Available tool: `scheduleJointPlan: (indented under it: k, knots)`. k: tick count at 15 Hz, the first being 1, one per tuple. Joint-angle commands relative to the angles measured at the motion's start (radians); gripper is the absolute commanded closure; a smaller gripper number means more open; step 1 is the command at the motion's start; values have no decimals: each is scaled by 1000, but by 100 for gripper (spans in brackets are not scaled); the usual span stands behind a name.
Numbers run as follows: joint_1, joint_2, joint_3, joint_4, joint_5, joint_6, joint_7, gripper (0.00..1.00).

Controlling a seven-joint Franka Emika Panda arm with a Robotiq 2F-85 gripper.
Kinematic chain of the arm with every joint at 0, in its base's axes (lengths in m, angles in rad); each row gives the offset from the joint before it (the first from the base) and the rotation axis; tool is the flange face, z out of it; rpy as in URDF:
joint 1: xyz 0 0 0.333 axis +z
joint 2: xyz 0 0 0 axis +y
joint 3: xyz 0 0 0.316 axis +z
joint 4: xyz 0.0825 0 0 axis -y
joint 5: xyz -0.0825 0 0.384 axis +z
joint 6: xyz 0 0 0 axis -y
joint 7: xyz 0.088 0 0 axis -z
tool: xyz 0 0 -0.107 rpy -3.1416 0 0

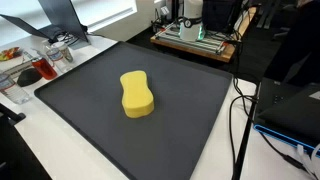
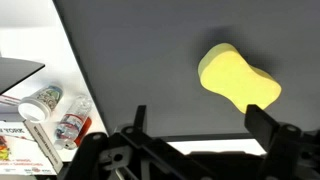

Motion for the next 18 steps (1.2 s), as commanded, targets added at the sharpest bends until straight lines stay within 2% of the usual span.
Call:
scheduleJointPlan:
  k: [1, 12, 18]
  knots:
    - [4, 0, -3, 2, -2, -2, 1, 0]
    - [4, 0, -3, 2, -2, -2, 1, 0]
    - [60, 55, 80, -7, -42, 24, -1, 0]
